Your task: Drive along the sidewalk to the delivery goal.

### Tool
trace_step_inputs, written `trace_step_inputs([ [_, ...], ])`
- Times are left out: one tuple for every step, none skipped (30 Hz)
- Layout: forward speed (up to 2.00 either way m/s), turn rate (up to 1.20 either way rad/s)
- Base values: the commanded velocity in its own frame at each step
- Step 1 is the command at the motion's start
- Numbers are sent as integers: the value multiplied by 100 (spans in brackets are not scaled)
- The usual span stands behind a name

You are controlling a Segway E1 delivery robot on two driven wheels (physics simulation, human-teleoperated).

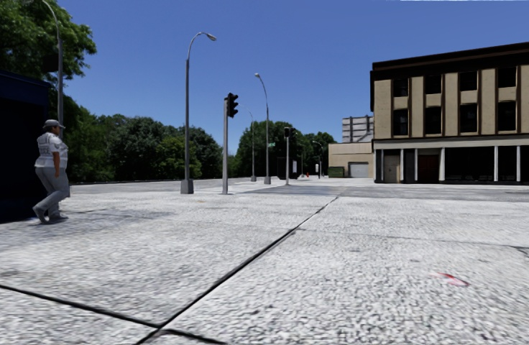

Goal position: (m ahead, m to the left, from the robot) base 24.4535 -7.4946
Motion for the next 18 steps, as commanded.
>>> trace_step_inputs([
  [200,-25],
  [200,-25],
  [200,-25],
  [200,-25],
  [200,-25],
  [200,-25],
  [200,-25],
  [200,-25],
  [200,-25],
  [200,-25],
  [200,-25],
  [200,-25],
  [200,-22],
  [200,-22],
  [200,-11],
  [200,-1],
  [200,-1],
  [200,0],
])
